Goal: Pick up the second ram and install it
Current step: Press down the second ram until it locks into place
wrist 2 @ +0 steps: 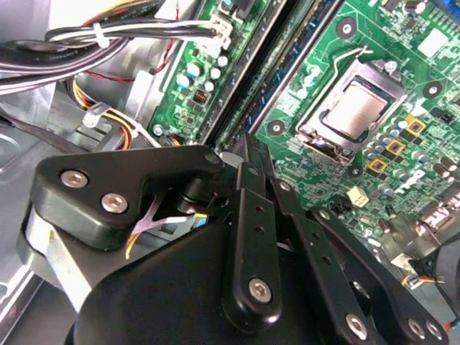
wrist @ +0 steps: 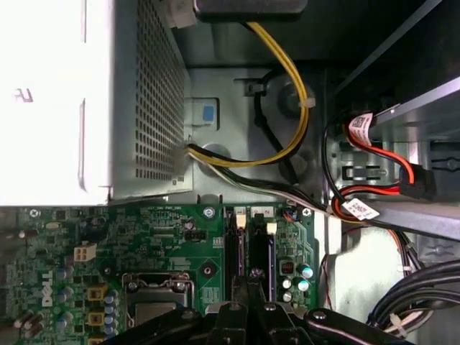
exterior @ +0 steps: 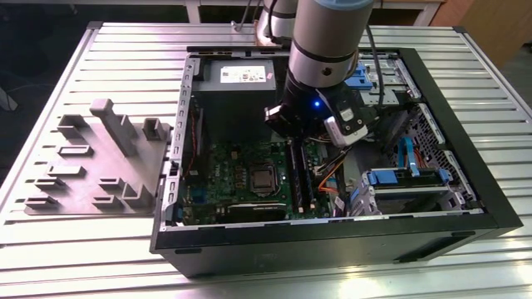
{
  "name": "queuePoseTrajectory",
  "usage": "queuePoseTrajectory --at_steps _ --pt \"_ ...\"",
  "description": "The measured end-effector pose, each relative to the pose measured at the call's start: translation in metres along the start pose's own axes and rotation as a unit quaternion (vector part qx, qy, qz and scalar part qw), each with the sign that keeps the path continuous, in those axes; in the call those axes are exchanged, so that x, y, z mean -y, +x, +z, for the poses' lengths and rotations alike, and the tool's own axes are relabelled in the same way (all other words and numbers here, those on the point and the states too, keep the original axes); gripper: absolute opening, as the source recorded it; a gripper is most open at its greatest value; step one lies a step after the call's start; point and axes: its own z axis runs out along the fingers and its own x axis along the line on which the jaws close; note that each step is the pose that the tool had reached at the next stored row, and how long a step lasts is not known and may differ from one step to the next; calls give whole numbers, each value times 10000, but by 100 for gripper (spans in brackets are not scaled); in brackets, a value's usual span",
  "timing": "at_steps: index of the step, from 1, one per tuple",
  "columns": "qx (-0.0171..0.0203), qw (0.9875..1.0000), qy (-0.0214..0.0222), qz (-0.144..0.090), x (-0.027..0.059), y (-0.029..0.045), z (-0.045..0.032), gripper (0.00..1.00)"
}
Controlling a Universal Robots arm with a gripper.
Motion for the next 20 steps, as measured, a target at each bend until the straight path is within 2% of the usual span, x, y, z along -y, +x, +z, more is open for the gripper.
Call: queuePoseTrajectory --at_steps 6,9,18,20 --pt "1 10000 -1 0 -58 -1 30 10" --pt "0 10000 0 0 -73 6 81 10" --pt "0 10000 -1 0 -84 20 130 10" --pt "0 10000 0 -1 -83 20 163 10"
